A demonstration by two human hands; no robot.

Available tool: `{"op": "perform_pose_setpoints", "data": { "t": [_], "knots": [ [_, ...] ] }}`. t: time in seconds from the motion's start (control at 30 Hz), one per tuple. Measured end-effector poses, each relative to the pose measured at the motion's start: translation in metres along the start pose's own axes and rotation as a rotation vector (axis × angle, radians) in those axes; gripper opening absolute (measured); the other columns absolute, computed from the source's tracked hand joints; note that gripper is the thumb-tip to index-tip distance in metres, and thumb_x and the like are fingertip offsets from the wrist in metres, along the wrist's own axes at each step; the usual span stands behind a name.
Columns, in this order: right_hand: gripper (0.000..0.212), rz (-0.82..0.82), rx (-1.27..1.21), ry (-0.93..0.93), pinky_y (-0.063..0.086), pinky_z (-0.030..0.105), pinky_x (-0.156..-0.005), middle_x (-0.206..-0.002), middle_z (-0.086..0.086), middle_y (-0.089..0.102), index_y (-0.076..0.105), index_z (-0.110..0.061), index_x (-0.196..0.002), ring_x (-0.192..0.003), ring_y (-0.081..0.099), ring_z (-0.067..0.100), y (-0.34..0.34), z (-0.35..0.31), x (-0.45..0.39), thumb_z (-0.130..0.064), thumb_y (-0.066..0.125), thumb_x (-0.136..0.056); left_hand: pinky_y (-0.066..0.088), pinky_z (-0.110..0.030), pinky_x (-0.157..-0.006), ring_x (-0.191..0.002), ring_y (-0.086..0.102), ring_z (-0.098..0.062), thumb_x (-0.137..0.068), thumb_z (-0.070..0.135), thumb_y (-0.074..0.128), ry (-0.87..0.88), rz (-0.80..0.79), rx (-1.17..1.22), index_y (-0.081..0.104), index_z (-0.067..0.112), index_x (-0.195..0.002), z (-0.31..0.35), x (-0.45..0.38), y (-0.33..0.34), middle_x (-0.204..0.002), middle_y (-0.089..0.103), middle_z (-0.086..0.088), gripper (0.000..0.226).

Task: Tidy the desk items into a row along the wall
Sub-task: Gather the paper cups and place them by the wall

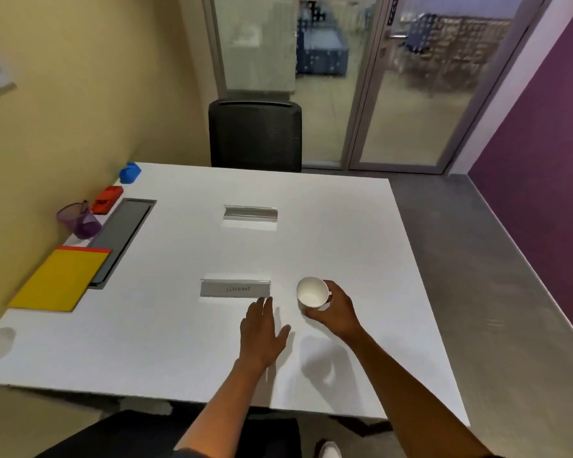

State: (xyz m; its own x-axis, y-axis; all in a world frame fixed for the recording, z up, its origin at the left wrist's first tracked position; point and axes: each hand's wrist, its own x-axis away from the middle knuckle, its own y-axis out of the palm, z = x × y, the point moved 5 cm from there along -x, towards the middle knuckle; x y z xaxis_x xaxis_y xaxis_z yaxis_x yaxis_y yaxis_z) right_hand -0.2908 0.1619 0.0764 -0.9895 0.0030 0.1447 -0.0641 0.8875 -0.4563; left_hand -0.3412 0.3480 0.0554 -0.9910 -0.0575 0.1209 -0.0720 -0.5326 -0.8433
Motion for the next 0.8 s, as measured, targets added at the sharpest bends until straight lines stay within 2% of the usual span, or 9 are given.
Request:
{"op": "perform_pose_setpoints", "data": {
  "t": [0.1,0.27,0.4,0.5,0.67,0.8],
  "knots": [
    [0.074,-0.026,0.029,-0.002,0.048,0.023,-0.083,-0.115,-0.006,0.063,0.056,-0.019,-0.121,-0.101,0.059,0.014,0.007,0.014,-0.034,-0.030,0.092,-0.057,0.023,-0.048,-0.113,-0.146,0.013,-0.028,-0.089,0.052,0.049,-0.061,0.040,-0.116,0.016,0.011,-0.150,-0.003,-0.011,0.004,-0.158,0.017,-0.009,0.080],
    [0.070,-0.097,0.086,-0.028,0.049,0.031,-0.087,-0.113,-0.001,0.064,0.058,-0.016,-0.118,-0.104,0.060,0.020,0.020,0.040,-0.078,-0.026,0.091,-0.056,0.017,-0.049,-0.115,-0.148,0.004,-0.027,-0.091,0.055,0.043,-0.241,0.040,-0.137,0.010,0.013,-0.151,-0.007,-0.016,0.018,-0.160,0.006,-0.008,0.080],
    [0.072,-0.162,0.088,-0.032,0.046,0.028,-0.088,-0.117,0.004,0.063,0.057,-0.011,-0.120,-0.108,0.059,0.023,0.031,0.052,-0.103,-0.019,0.091,-0.057,0.021,-0.049,-0.114,-0.147,0.006,-0.029,-0.091,0.055,0.043,-0.328,0.036,-0.165,0.011,0.013,-0.151,-0.014,-0.021,0.026,-0.160,0.007,-0.009,0.081],
    [0.072,-0.217,0.096,-0.033,0.048,0.031,-0.089,-0.117,0.006,0.062,0.056,-0.010,-0.121,-0.108,0.058,0.024,0.041,0.060,-0.114,-0.018,0.090,-0.058,0.019,-0.048,-0.115,-0.147,0.004,-0.029,-0.091,0.054,0.044,-0.384,0.026,-0.156,0.008,0.015,-0.152,-0.021,-0.020,0.035,-0.160,0.005,-0.008,0.080],
    [0.067,-0.238,0.137,-0.067,0.039,0.022,-0.084,-0.115,0.006,0.062,0.057,-0.011,-0.118,-0.108,0.057,0.024,0.055,0.064,-0.125,-0.016,0.088,-0.059,0.017,-0.049,-0.115,-0.148,0.002,-0.027,-0.092,0.051,0.045,-0.438,0.040,-0.119,0.009,0.015,-0.152,-0.031,-0.022,0.043,-0.161,0.004,-0.007,0.079],
    [0.066,-0.239,0.143,-0.085,0.039,0.022,-0.083,-0.113,0.006,0.063,0.058,-0.011,-0.116,-0.106,0.058,0.024,0.063,0.067,-0.132,-0.017,0.088,-0.058,0.020,-0.050,-0.115,-0.148,0.003,-0.028,-0.091,0.052,0.046,-0.453,0.056,-0.127,0.011,0.015,-0.151,-0.035,-0.022,0.046,-0.160,0.007,-0.007,0.078]
  ]
}}
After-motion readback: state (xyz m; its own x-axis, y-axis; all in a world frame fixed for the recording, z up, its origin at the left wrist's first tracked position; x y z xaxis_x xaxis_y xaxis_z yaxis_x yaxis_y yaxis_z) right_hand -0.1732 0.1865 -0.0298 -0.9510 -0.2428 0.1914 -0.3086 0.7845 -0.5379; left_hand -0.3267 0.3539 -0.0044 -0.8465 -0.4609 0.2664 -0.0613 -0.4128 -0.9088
